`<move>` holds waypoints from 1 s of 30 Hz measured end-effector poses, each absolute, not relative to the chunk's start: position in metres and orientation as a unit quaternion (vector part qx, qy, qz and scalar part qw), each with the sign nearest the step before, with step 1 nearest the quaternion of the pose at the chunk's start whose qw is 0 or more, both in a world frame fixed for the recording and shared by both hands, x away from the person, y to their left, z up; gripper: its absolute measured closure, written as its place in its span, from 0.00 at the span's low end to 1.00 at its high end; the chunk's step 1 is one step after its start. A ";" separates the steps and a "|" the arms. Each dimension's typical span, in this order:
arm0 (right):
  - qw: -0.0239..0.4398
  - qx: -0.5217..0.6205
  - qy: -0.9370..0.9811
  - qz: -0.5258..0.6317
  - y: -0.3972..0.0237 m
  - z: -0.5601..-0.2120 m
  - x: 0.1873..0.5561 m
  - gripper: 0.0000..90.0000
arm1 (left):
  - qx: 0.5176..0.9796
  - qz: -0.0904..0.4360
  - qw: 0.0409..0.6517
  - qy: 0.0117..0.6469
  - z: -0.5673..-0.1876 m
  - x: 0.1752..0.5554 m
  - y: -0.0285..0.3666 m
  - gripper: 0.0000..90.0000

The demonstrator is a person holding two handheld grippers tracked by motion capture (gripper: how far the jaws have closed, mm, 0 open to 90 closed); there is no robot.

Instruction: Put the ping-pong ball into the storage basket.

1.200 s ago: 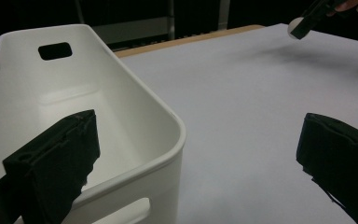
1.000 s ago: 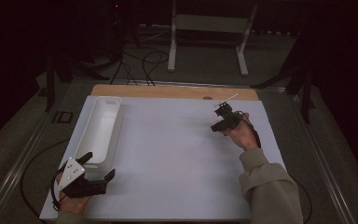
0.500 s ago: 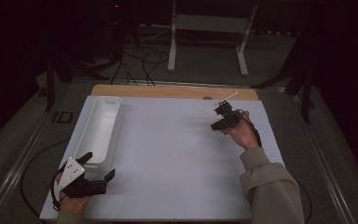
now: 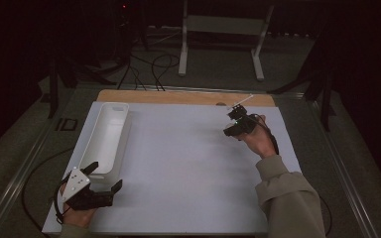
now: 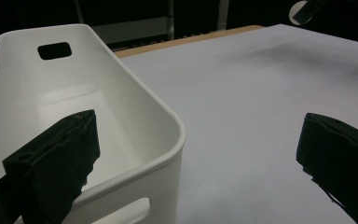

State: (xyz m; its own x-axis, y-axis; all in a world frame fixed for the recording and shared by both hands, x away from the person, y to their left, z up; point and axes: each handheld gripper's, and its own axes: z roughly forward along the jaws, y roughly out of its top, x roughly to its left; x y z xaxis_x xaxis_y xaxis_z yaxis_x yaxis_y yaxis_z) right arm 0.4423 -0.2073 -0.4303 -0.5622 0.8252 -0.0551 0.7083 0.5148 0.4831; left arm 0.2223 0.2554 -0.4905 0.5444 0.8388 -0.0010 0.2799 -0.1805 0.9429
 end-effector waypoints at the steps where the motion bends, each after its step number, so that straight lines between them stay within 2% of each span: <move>1: 0.142 0.446 0.858 0.208 -0.207 -0.430 0.442 0.56 | 0.717 0.275 0.508 0.390 -0.490 0.222 0.255 0.00; 30: 0.156 0.424 0.866 0.215 -0.197 -0.413 0.438 0.56 | 0.717 0.276 0.507 0.390 -0.490 0.222 0.255 0.00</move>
State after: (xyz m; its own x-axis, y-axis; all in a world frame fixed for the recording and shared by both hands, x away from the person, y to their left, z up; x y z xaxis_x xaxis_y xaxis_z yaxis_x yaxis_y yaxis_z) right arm 0.4375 -0.1970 -0.4135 -0.5911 0.8018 -0.0877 0.6679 0.5475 0.5041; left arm 0.2220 0.2555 -0.4904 0.5437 0.8393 -0.0005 0.2802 -0.1809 0.9427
